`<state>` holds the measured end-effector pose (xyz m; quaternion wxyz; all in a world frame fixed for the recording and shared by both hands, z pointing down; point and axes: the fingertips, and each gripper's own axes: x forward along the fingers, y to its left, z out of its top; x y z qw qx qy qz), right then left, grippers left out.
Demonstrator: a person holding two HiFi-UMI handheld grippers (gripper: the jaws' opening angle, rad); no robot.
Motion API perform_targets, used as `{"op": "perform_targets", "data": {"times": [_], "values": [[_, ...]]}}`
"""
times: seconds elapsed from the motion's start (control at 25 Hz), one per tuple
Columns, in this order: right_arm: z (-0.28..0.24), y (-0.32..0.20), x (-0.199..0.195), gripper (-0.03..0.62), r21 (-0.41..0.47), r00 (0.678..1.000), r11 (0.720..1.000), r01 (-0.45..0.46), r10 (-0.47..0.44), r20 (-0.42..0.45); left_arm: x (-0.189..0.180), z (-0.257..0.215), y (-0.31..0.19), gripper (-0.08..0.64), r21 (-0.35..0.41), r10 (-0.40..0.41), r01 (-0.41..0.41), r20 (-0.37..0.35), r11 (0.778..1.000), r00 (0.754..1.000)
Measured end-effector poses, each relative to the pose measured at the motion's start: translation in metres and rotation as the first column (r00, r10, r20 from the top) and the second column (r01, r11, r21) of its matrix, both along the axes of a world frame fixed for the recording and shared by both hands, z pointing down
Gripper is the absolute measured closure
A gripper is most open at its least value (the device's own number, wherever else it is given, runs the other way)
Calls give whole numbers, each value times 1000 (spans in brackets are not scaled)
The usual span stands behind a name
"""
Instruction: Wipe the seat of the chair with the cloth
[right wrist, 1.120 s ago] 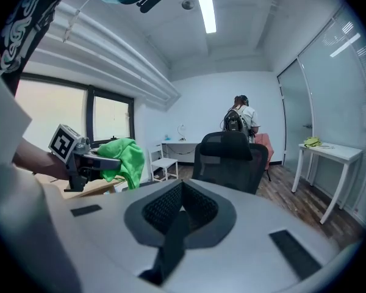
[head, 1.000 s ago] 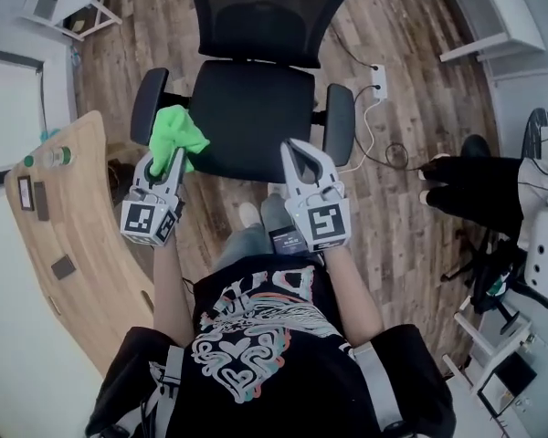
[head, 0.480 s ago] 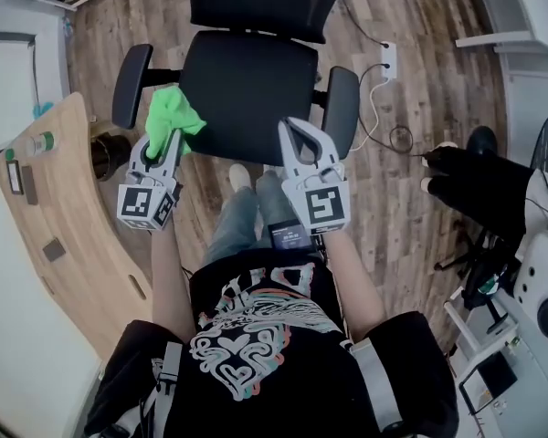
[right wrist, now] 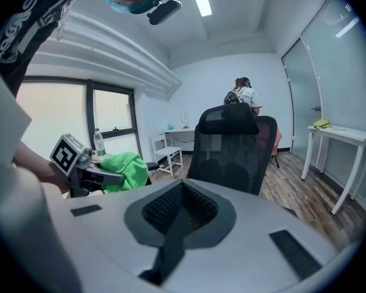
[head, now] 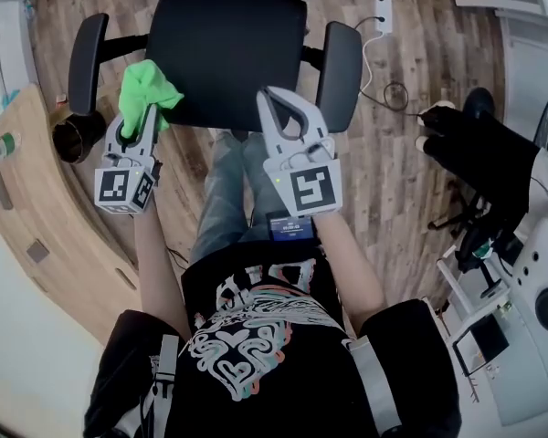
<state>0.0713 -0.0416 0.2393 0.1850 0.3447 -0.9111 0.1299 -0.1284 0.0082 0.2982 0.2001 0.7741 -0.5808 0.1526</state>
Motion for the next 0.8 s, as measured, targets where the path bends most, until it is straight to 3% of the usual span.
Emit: {"op": "perform_targets", "data": {"times": [0.28, 0.8], "values": [[47, -5, -17, 592, -16, 999, 1000, 2, -3, -51, -11, 44, -7, 471, -19, 23, -23, -10, 1000, 1000], [121, -15, -31, 592, -17, 997, 999, -34, 33, -70, -15, 118, -12, 471, -71, 41, -43, -26, 997, 999]]}}
